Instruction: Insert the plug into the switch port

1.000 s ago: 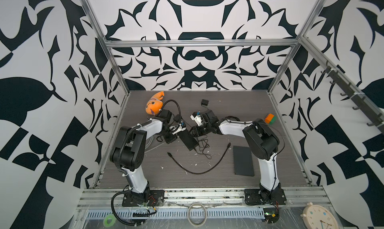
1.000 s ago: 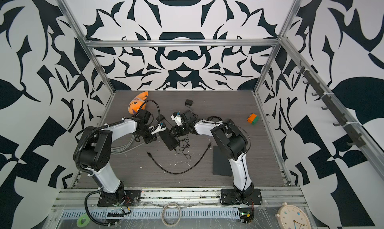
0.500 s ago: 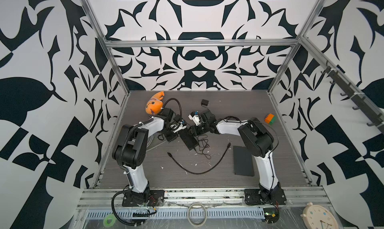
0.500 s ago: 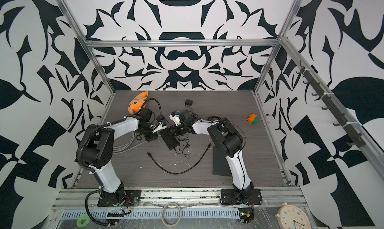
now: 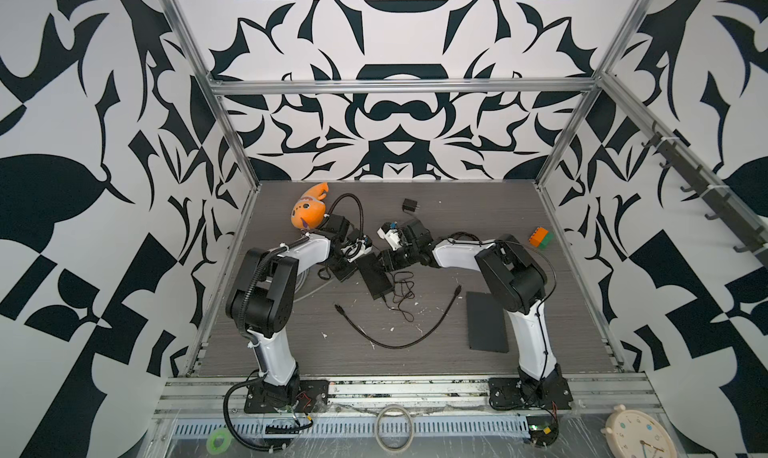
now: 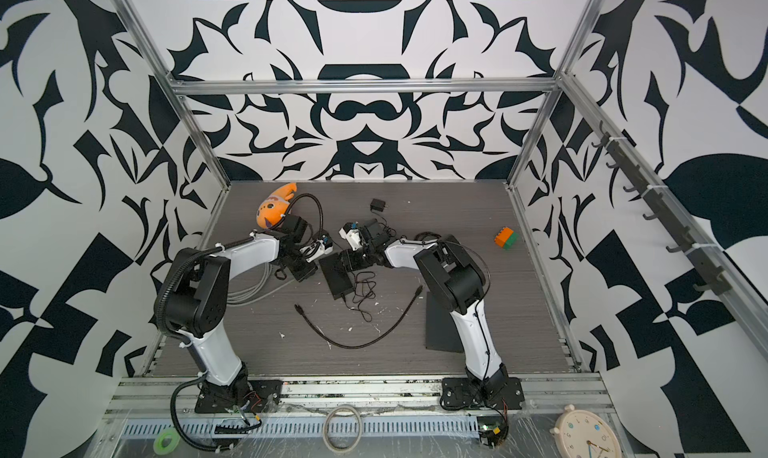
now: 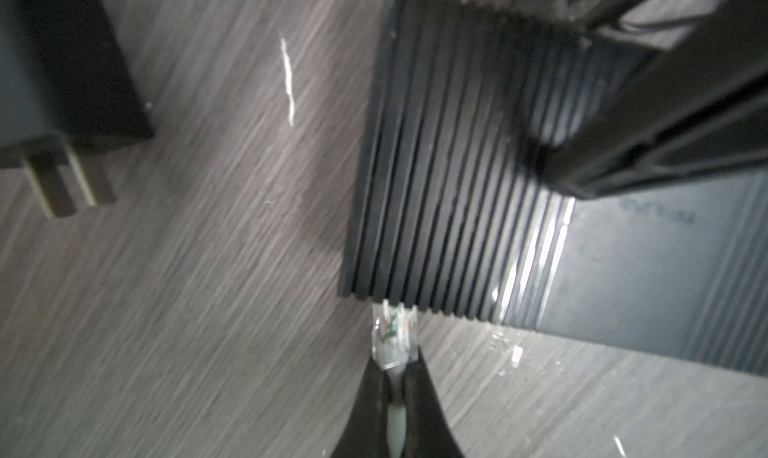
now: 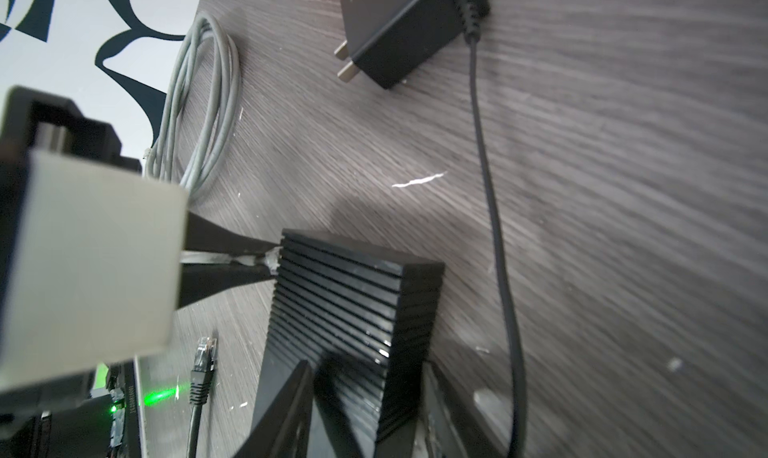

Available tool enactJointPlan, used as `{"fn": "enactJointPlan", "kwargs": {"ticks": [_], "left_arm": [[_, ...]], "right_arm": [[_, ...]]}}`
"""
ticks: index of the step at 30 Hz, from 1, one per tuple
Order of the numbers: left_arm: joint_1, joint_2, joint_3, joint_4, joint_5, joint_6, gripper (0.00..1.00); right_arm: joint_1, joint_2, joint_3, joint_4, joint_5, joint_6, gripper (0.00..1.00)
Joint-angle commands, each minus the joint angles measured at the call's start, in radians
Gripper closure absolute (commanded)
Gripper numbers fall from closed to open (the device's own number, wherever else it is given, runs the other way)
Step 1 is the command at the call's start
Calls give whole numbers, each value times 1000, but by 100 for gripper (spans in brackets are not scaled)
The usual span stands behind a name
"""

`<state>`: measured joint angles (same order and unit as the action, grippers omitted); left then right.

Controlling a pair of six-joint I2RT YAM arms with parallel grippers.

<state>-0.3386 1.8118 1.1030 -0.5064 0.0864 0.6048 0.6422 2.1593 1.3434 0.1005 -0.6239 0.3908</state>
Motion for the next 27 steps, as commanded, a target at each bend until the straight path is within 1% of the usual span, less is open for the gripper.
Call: {"fn": "enactJointPlan", "kwargs": {"ticks": [1,4,7,12,16,18,23,27], "left_arm": [[-1,1,-4,2,62,-7,97],[-1,16,13,-11,76,19,97],[-2,21,19,-24,124,54,97],[-2,5,18,7,150,52,97],[-7,-18,14,25,196,57,97],[-9,-23,16,34,192,37,97],[-8,-14,19,43,118,-1,97],[-13,-13,5,92,115,-39,98]], "right_arm": [[7,26,33,22,-65,5,54],[2,40,44,28,-81,0,54],[-9,54,62,26,-106,1,54],[-11,74,88,10,-155,-11,54],[-11,91,102,0,-208,-22,54],[-11,94,99,-9,-209,-25,54],[-11,92,76,-4,-226,-19,54],[-11,115,84,-11,-268,-20,54]]}}
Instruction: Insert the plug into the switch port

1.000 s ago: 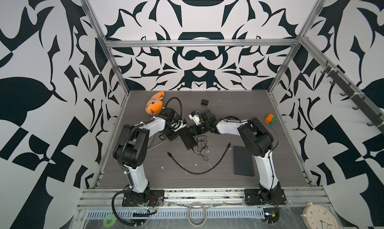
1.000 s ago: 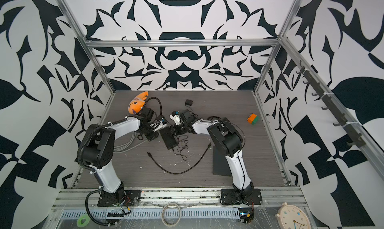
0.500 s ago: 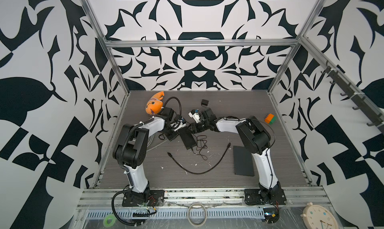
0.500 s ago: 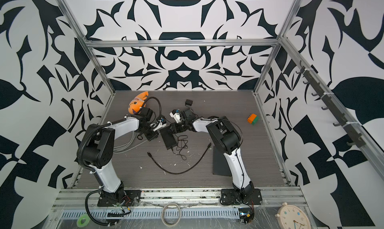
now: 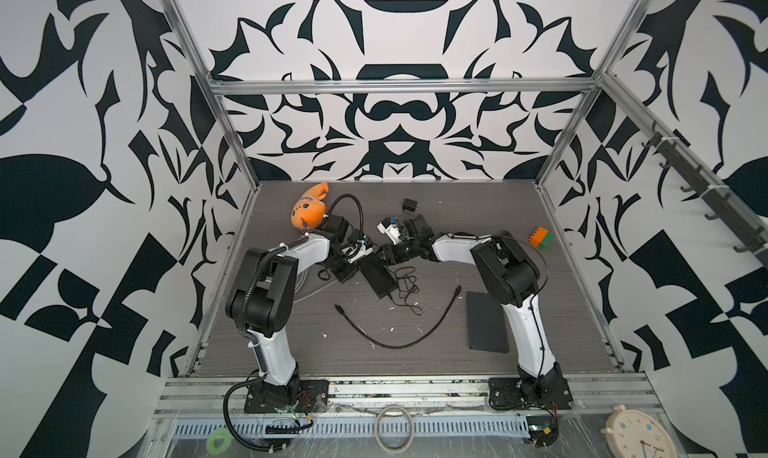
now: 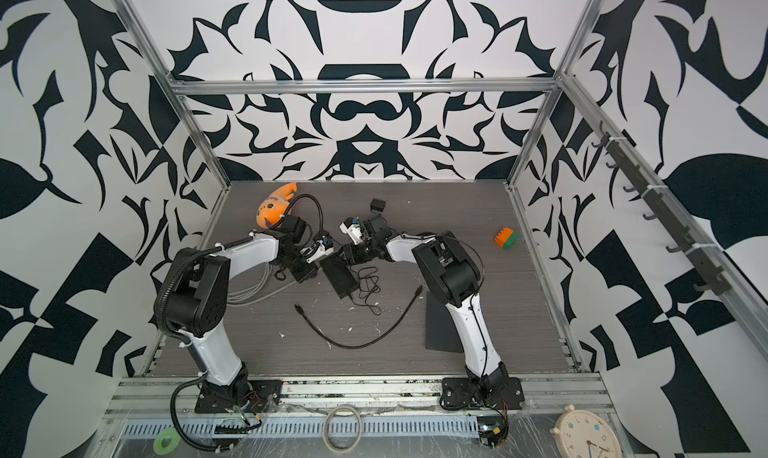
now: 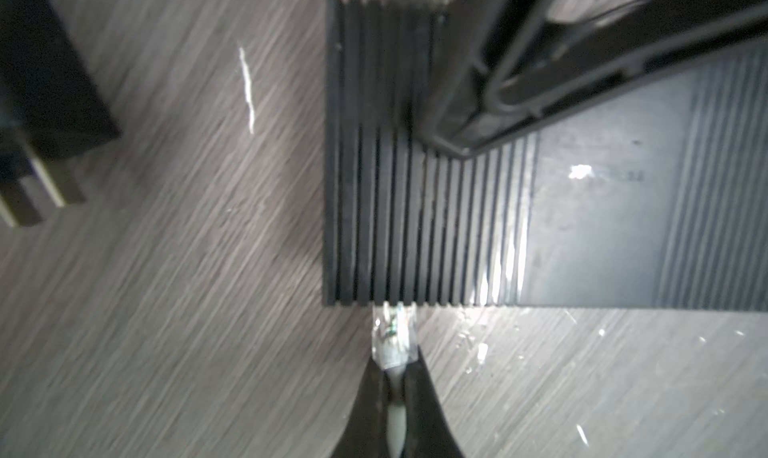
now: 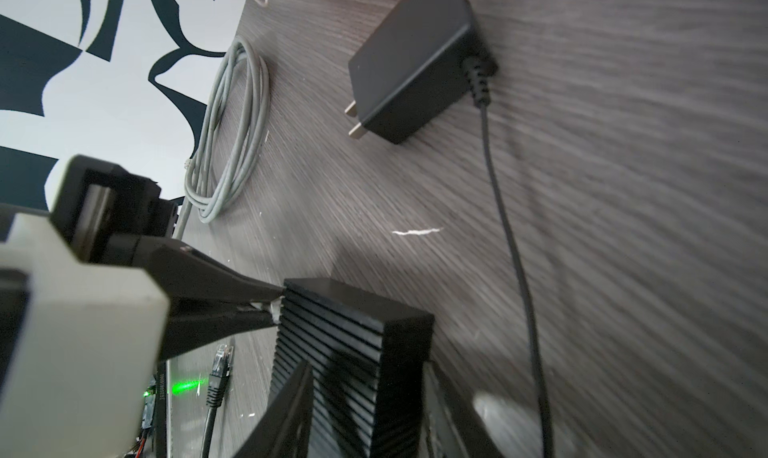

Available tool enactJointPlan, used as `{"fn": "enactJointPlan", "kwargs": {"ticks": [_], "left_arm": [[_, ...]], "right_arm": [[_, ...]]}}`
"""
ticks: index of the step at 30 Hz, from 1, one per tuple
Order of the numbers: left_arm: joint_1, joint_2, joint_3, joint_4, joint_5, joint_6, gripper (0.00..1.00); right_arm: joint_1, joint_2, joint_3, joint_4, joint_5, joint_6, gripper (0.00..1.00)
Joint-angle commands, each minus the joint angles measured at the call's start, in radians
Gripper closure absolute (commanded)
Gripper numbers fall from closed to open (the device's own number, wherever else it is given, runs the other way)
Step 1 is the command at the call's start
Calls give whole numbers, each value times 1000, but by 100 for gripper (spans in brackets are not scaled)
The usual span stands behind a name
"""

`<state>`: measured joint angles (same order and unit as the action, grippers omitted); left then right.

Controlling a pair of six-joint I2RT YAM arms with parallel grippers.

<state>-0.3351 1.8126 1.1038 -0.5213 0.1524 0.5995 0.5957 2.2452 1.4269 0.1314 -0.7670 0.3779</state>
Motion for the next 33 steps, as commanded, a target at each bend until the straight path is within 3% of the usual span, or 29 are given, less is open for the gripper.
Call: {"fn": "enactJointPlan", "kwargs": {"ticks": [1,8,16,33], "left_arm": [[-20,-19,0,119,55,-37,98],[-48,-60,-16,159,90,-75,98],[-51,-27,-24,190,25,-49,97],[-66,10,-8,262,-1,-49,97]], "right_arm": [[35,35,5,-46,-135,-9,54],[32,50,12,-64,-178,-34,54],[26,81,50,-121,-213,-89,54],[25,125,157,-289,-258,-195,55]]}}
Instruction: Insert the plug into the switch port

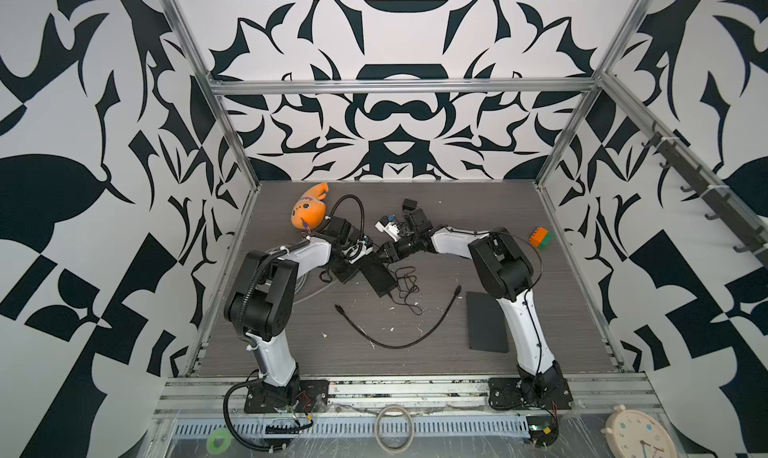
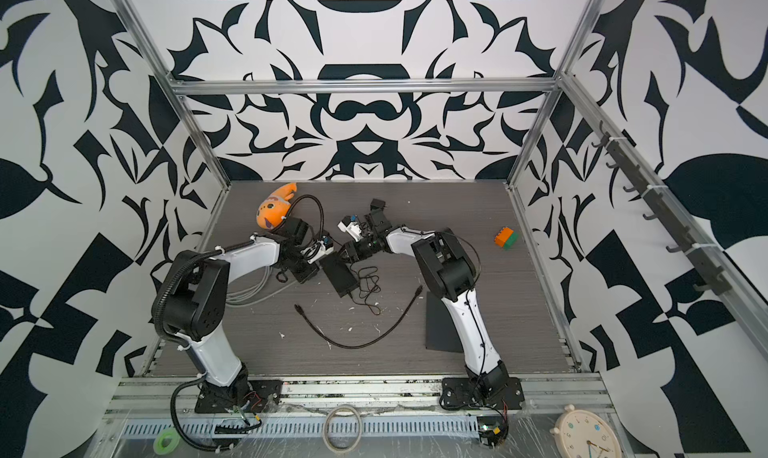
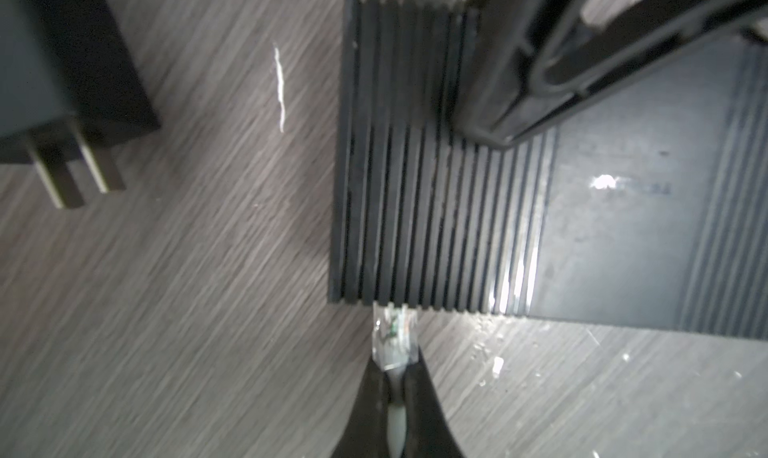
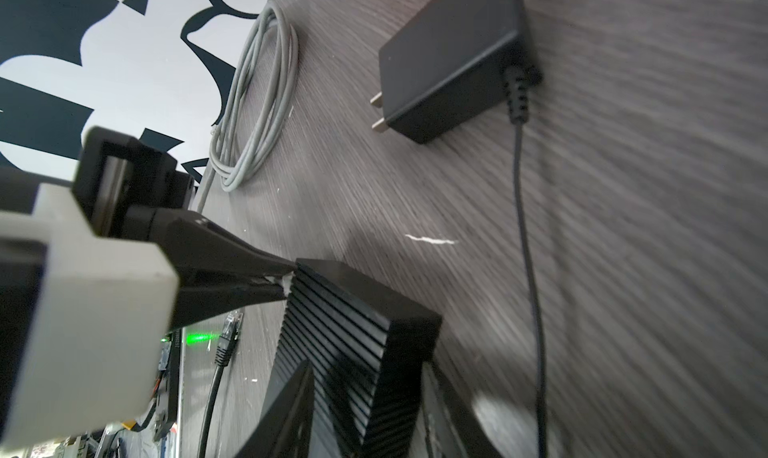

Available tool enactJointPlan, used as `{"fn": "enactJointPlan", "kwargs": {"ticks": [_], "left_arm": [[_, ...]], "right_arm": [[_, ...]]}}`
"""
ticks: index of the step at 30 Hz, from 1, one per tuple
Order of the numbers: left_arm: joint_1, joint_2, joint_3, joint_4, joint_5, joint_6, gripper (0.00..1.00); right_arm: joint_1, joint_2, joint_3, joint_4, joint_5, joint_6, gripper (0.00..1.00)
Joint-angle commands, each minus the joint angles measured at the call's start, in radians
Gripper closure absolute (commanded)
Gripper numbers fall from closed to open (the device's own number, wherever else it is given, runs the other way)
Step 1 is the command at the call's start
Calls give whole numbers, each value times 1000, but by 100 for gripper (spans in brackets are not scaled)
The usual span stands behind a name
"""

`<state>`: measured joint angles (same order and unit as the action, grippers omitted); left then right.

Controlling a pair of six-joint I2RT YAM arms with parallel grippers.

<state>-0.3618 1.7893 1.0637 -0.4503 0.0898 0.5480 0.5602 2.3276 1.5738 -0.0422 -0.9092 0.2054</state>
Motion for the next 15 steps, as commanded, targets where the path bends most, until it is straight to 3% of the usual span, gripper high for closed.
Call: {"fn": "enactJointPlan", "kwargs": {"ticks": [1,15], "left_arm": [[-45,31,29,204,54,2,97],[-75,-117,-99,391,76,58,98]], "right_arm": [[60,45,13,-119,-120,-23,55],[58,41,19,-78,-158,17,56]]}}
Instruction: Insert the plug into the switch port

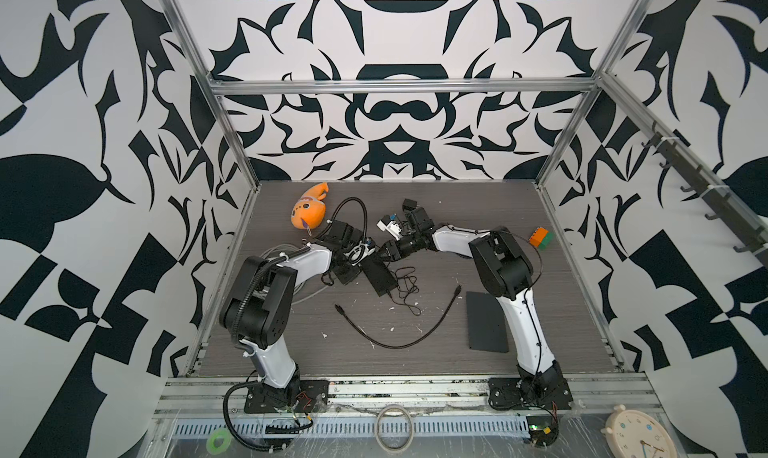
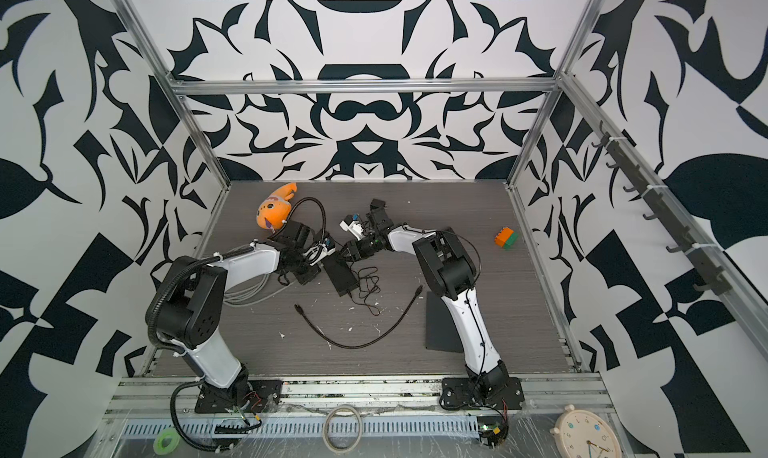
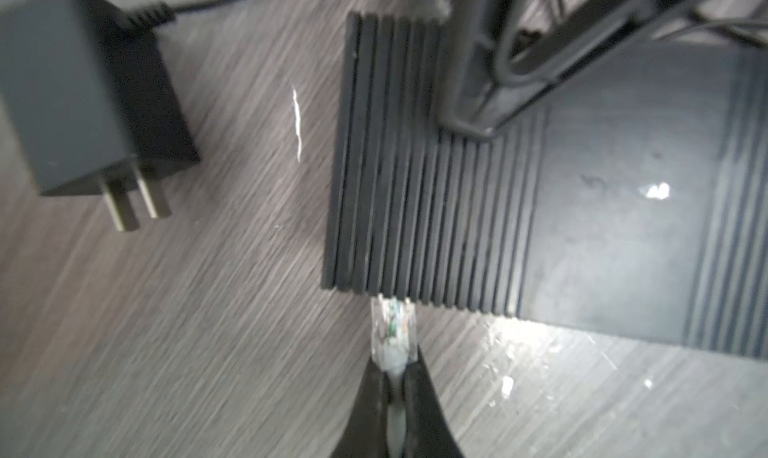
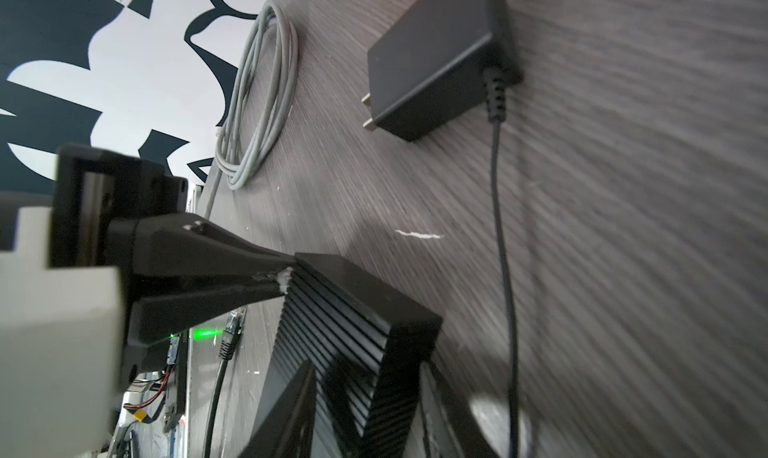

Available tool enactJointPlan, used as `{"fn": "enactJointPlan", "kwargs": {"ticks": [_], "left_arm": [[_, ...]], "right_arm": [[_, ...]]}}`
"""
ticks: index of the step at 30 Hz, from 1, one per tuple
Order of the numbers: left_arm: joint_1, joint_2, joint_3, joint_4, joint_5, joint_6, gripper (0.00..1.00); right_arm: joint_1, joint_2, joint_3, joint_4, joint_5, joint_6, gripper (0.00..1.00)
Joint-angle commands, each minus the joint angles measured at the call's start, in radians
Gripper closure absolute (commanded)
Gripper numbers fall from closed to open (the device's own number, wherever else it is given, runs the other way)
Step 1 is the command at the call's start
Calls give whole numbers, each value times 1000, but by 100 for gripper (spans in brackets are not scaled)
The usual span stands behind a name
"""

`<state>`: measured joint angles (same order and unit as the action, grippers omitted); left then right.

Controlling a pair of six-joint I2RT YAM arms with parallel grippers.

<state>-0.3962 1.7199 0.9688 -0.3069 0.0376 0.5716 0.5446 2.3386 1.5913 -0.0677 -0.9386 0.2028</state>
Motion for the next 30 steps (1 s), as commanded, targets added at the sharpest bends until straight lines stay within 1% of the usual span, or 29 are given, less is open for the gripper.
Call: {"fn": "enactJointPlan", "kwargs": {"ticks": [1,5,7,13,17,23,26,30], "left_arm": [[-39,-49,-7,248,128,42,97],[-40,-48,-15,252,121,54,98],[-40,-36,-2,228,113,63,98],[-53,-16,14,227,91,68,98],[-72,28,72,141,95,113,98],[-72,69,142,43,96,156,98],[-70,88,180,-34,86,175,100],[-58,85,200,-85,87,175,100]], "right_arm": [[74,31,1,-49,-129,23,56],[72,32,-3,-48,-125,25,56],[72,27,-10,-43,-124,25,55],[72,27,-20,-35,-134,26,55],[72,29,-35,12,-152,50,55],[71,19,-60,101,-155,98,55],[72,9,-75,131,-143,116,55],[70,-5,-92,143,-111,117,56]]}}
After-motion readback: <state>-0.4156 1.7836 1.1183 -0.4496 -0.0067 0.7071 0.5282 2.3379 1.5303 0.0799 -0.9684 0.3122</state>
